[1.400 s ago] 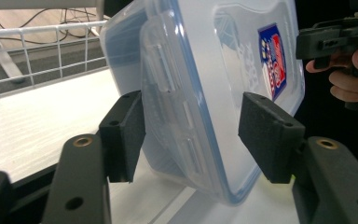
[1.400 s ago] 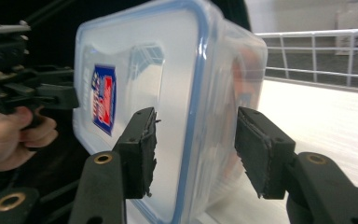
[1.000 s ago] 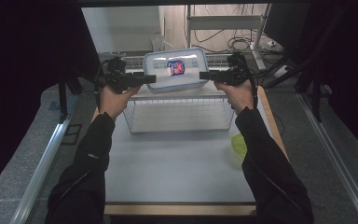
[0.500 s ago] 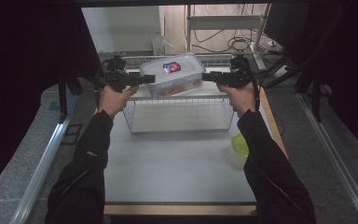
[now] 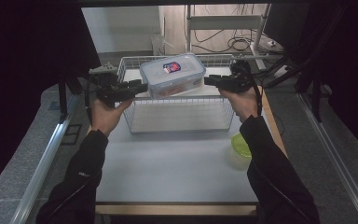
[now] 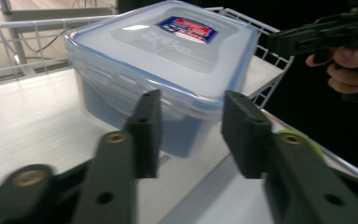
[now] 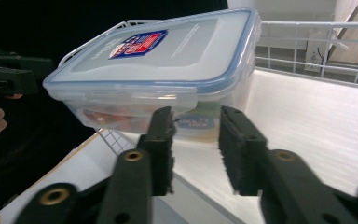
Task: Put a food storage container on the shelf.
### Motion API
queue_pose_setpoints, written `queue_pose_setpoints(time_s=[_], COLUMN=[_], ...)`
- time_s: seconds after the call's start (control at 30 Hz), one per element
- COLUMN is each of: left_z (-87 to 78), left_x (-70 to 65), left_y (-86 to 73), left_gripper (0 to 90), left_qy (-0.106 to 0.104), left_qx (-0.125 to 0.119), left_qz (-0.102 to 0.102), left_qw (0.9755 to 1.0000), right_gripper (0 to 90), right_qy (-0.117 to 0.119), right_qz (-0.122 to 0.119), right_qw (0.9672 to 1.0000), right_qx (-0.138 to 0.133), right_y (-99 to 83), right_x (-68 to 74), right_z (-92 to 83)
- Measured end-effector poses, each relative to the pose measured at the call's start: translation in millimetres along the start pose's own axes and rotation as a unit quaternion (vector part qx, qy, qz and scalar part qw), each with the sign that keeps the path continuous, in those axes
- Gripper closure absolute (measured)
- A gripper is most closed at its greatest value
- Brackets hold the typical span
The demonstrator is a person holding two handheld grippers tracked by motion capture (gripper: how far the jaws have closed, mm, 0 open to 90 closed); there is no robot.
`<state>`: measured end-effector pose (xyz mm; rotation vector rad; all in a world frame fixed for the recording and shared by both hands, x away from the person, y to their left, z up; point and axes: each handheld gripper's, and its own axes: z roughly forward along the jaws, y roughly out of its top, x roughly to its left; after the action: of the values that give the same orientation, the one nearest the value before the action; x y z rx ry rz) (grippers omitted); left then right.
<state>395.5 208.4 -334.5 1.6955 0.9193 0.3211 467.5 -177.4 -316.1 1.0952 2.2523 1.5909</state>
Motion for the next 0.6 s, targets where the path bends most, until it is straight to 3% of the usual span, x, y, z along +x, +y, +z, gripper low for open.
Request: queue_pose_setpoints(time_s=[0.07,0.17,0.23,0.33,0.6], left_z=[0.5,6.8,11.4,19.8,30.7], left_x=[-2.6,-7.8,-10.5,-12.3,0.0], left_y=[-5.0,-11.4,-12.6,-11.6,-6.6], left_gripper=[73.4,82.2,84.3,84.8,86.1], left_qy=[-0.010,-0.024,-0.024,-0.008,0.013], left_qx=[0.000,0.011,0.019,0.031,0.042], left_qz=[0.005,0.012,0.017,0.026,0.015], left_qw=[0.9999,0.9996,0.9994,0.9991,0.9989], right_gripper=[74.0,81.4,84.4,86.2,87.2], right_qy=[-0.002,-0.003,-0.001,0.005,0.011], right_qz=[-0.011,-0.022,-0.026,-0.027,-0.026], right_qw=[0.9999,0.9997,0.9996,0.9995,0.9994], right_qx=[0.001,0.009,0.013,0.016,0.020], right_y=[-2.3,-6.0,-8.3,-10.7,-12.8], right_x=[1.9,5.1,5.8,6.6,9.7], right_z=[-0.6,0.8,3.1,7.0,18.5])
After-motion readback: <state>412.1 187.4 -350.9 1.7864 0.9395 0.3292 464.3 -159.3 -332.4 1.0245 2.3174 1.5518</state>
